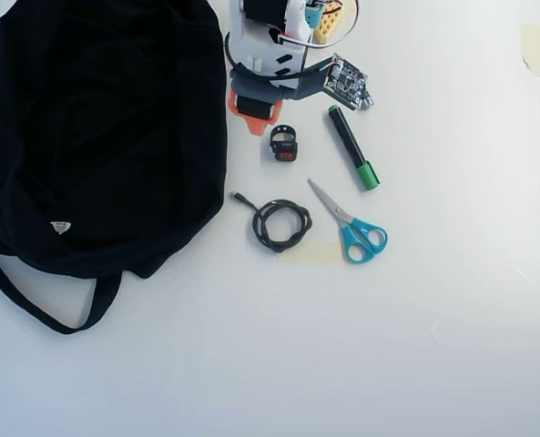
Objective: Put the bike light into the black bag
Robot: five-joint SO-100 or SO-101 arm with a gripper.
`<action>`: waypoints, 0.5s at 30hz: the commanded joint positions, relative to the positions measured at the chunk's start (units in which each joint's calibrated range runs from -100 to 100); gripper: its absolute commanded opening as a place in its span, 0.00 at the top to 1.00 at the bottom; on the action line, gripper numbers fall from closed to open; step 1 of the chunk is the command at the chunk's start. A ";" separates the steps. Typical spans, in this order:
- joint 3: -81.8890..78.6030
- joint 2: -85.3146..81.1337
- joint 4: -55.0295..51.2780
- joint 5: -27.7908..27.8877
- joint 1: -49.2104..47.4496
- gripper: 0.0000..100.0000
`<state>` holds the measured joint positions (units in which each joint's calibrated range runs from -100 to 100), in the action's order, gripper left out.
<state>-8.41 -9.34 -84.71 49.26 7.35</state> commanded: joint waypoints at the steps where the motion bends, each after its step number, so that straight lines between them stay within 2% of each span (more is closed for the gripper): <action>1: -2.28 -1.28 -0.47 3.60 1.25 0.97; 7: -7.22 -1.28 -0.47 4.34 -0.24 0.96; 15: -11.35 -1.28 -0.47 4.18 -3.91 0.85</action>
<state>-19.34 -9.34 -84.71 53.26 5.22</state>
